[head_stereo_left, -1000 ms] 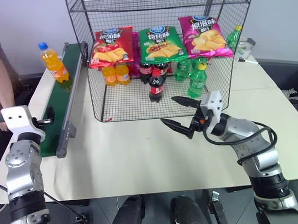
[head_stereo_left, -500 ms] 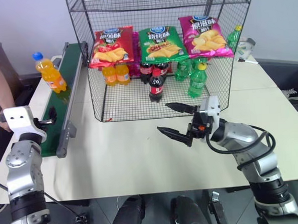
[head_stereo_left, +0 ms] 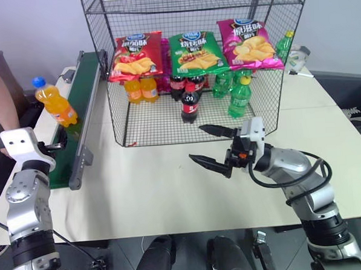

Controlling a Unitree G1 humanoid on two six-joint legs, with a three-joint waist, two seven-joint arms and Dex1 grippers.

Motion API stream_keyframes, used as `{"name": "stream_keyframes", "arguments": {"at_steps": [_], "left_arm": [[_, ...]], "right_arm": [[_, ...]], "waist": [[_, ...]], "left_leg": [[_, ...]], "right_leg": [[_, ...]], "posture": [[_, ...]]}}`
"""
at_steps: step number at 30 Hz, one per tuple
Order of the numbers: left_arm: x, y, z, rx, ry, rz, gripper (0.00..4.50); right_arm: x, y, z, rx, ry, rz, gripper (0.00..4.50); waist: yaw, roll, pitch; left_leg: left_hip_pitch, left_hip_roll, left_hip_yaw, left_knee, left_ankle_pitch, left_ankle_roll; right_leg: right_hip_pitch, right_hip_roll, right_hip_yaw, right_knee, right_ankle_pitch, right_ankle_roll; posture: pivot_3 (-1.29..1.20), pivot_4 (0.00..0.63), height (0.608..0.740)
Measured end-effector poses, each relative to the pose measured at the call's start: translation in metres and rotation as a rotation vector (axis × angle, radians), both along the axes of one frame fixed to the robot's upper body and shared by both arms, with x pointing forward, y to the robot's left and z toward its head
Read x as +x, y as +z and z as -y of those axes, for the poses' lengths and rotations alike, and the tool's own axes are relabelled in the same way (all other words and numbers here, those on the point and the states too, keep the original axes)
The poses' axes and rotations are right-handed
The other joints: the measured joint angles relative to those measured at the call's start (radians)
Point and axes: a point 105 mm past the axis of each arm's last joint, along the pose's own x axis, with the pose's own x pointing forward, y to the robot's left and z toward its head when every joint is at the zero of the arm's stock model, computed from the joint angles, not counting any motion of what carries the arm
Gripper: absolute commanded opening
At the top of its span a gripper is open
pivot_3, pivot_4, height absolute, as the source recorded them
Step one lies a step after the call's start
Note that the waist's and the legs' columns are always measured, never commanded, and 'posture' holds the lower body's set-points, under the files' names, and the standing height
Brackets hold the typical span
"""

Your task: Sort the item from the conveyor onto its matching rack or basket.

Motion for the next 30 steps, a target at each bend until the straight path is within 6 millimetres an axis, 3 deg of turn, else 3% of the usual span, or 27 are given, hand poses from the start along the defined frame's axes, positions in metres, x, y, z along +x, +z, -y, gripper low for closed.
{"name": "stream_keyframes", "arguments": {"at_steps": [22,25,28,30], "left_arm": [[-0.002,0.006,-0.006,-0.051,0.009,0.037,4.39],[-0.002,0.006,-0.007,-0.043,0.014,0.034,3.58],[-0.004,0.014,-0.008,-0.022,0.019,0.058,2.36],[-0.005,0.012,-0.007,-0.023,0.014,0.054,2.36]], "right_arm": [[0.000,0.000,-0.004,-0.001,0.003,0.000,4.50],[0.001,0.000,-0.004,-0.001,0.000,-0.001,4.50],[0.001,0.000,-0.004,-0.001,-0.001,-0.001,4.50],[0.001,0.000,-0.004,-0.001,-0.001,-0.001,4.50]], "waist": [[0.000,0.000,0.000],[0.000,0.000,0.000],[0.002,0.000,0.000],[0.002,0.000,0.000]], "left_leg": [[0.000,0.000,0.000,0.000,0.000,0.000],[0.000,0.000,0.000,0.000,0.000,0.000],[0.000,0.000,0.000,0.000,0.000,0.000],[0.000,0.000,0.000,0.001,0.000,0.000]], "right_leg": [[0.000,0.000,0.000,0.000,0.000,0.000],[0.000,0.000,0.000,0.000,0.000,0.000],[0.000,0.000,0.000,0.000,0.000,0.000],[0.000,0.000,0.000,0.000,0.000,0.000]], "posture": [[0.00,0.150,0.740],[0.00,0.150,0.740],[0.00,0.150,0.740],[0.00,0.150,0.740]]}}
